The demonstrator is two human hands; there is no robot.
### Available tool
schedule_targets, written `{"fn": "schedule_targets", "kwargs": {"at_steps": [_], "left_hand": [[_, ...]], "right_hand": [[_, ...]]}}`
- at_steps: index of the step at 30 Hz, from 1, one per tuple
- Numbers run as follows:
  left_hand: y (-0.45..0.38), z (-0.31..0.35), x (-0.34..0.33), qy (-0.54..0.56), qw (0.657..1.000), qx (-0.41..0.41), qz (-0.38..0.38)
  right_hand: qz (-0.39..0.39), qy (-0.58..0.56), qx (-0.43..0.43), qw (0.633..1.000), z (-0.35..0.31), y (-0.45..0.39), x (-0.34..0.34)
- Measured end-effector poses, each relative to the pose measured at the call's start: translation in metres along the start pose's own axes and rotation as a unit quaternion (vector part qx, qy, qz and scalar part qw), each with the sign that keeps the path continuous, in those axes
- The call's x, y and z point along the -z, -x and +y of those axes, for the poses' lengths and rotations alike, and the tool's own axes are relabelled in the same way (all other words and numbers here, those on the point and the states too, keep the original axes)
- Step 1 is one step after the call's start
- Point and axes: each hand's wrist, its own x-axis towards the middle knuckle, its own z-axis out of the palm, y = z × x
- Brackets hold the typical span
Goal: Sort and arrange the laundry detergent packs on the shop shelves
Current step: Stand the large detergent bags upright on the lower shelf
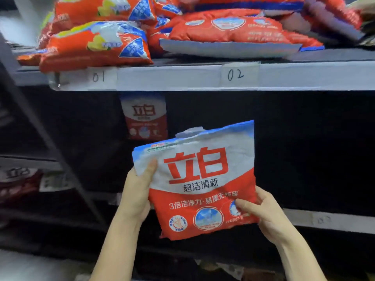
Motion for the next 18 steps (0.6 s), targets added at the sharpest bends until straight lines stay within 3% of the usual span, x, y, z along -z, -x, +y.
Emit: {"fn": "schedule_targets", "kwargs": {"at_steps": [6,14,18], "left_hand": [[-0.038,-0.014,0.039,0.000,0.996,0.029,0.087],[-0.123,-0.005,0.082,0.005,0.994,0.005,0.105],[-0.173,0.003,0.107,-0.050,0.996,-0.011,0.076]], "right_hand": [[0.016,0.053,-0.045,0.997,0.020,-0.040,-0.024],[-0.020,0.056,-0.077,0.995,0.020,-0.124,-0.060],[-0.038,0.101,-0.073,0.991,0.019,-0.179,-0.082]]}}
